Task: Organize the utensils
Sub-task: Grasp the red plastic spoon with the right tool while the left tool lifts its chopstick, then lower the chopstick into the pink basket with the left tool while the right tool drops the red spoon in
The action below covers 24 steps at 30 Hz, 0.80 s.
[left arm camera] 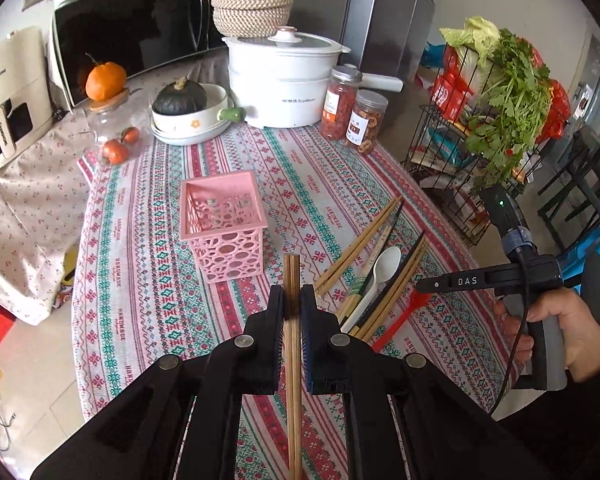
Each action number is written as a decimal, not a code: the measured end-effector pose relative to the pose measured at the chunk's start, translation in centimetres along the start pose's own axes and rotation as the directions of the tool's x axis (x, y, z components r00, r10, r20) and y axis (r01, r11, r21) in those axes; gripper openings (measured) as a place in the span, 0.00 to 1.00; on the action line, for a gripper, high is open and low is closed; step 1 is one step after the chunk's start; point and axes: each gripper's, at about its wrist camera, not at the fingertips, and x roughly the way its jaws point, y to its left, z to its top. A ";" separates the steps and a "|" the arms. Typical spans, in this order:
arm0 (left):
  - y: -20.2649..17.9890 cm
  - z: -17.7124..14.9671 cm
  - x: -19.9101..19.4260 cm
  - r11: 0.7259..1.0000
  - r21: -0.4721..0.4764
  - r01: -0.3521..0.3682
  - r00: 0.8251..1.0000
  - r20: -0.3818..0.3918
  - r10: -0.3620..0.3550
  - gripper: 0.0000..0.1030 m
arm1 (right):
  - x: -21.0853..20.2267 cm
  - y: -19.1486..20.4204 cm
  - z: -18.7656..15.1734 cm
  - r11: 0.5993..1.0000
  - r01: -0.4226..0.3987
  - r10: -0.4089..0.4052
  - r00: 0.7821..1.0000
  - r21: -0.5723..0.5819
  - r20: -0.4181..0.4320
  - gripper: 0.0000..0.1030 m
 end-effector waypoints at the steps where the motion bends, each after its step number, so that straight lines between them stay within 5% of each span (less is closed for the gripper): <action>1: 0.5 -0.2 -0.1 1.000 -0.001 0.000 1.000 0.006 0.000 0.08 | 0.0 0.2 -0.2 1.000 -0.007 0.007 1.000 -0.003 0.006 0.34; 7: 1.7 -1.0 -0.7 1.000 -0.012 -0.012 1.000 0.027 0.012 0.08 | 0.6 0.0 -0.3 0.999 -0.034 0.034 0.998 -0.002 0.046 0.09; 16: 2.8 -1.4 -3.0 0.999 -0.034 -0.022 0.995 0.097 0.025 0.07 | -2.8 0.4 -0.9 0.996 -0.081 0.087 0.983 -0.039 0.162 0.03; 24: 3.6 0.0 -8.5 0.998 -0.056 -0.035 0.962 0.270 0.049 0.07 | -10.8 7.1 -2.7 0.967 -0.003 0.106 0.913 -0.255 0.394 0.01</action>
